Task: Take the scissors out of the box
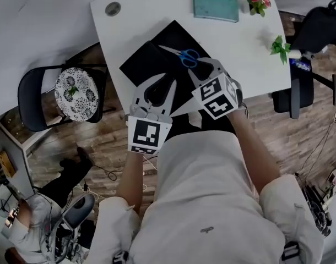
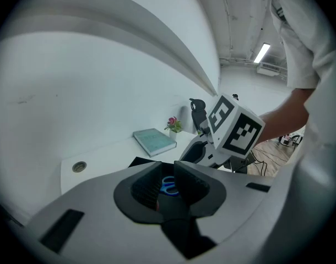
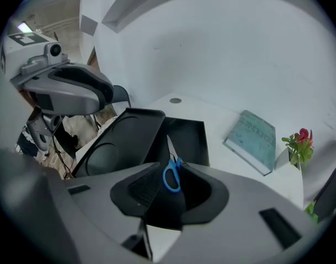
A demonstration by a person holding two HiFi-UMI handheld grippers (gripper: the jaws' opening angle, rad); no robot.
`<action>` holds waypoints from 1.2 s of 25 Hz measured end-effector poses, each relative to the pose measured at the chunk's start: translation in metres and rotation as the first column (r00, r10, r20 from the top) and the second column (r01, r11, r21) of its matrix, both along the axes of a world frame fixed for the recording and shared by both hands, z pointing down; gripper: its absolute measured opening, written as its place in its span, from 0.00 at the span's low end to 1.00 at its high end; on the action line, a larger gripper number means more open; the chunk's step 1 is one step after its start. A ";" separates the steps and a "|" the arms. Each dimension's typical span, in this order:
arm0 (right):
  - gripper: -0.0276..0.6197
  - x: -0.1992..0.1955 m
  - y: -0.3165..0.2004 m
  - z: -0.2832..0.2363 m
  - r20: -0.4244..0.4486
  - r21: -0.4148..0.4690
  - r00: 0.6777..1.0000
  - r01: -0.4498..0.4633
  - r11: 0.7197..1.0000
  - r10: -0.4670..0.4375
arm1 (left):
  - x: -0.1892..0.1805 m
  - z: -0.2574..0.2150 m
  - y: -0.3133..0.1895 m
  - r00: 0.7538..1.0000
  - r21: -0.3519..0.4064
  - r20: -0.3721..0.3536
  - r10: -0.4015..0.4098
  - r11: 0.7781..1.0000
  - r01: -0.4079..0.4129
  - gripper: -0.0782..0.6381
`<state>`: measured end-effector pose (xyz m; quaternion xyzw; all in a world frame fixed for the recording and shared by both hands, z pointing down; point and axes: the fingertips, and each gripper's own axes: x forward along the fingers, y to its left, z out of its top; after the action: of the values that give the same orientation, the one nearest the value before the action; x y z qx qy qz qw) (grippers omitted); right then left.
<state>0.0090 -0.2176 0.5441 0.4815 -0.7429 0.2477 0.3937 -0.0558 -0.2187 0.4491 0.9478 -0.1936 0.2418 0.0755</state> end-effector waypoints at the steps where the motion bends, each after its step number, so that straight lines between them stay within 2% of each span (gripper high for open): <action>1: 0.22 0.001 0.000 0.005 -0.021 -0.016 1.000 -0.004 1.000 0.004 | 0.000 0.002 0.000 1.000 -0.003 -0.001 0.016 1.000 -0.016 0.22; 4: 0.23 0.003 -0.002 0.020 -0.077 -0.058 0.997 -0.016 0.998 0.011 | 0.001 0.006 -0.001 0.998 -0.005 -0.003 0.062 0.998 -0.062 0.22; 10: 0.23 0.005 -0.008 0.041 -0.118 -0.118 0.993 -0.040 0.992 0.026 | 0.004 0.015 0.000 0.992 -0.024 -0.005 0.130 0.991 -0.130 0.22; 15: 0.23 0.008 -0.010 0.054 -0.153 -0.176 0.987 -0.075 0.981 0.048 | 0.005 0.024 0.000 0.983 -0.031 0.025 0.183 0.983 -0.182 0.22; 22: 0.23 0.007 -0.017 0.066 -0.174 -0.218 0.983 -0.095 0.971 0.057 | 0.001 0.030 -0.001 0.977 -0.058 0.026 0.210 0.976 -0.209 0.22; 30: 0.23 0.009 -0.018 0.082 -0.178 -0.268 0.983 -0.098 0.958 0.050 | -0.008 0.038 -0.001 0.980 -0.099 0.017 0.199 0.976 -0.196 0.22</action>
<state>0.0175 -0.2361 0.6259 0.4688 -0.6463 0.3216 0.5090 -0.0639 -0.2198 0.4875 0.9542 -0.0876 0.2701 0.0940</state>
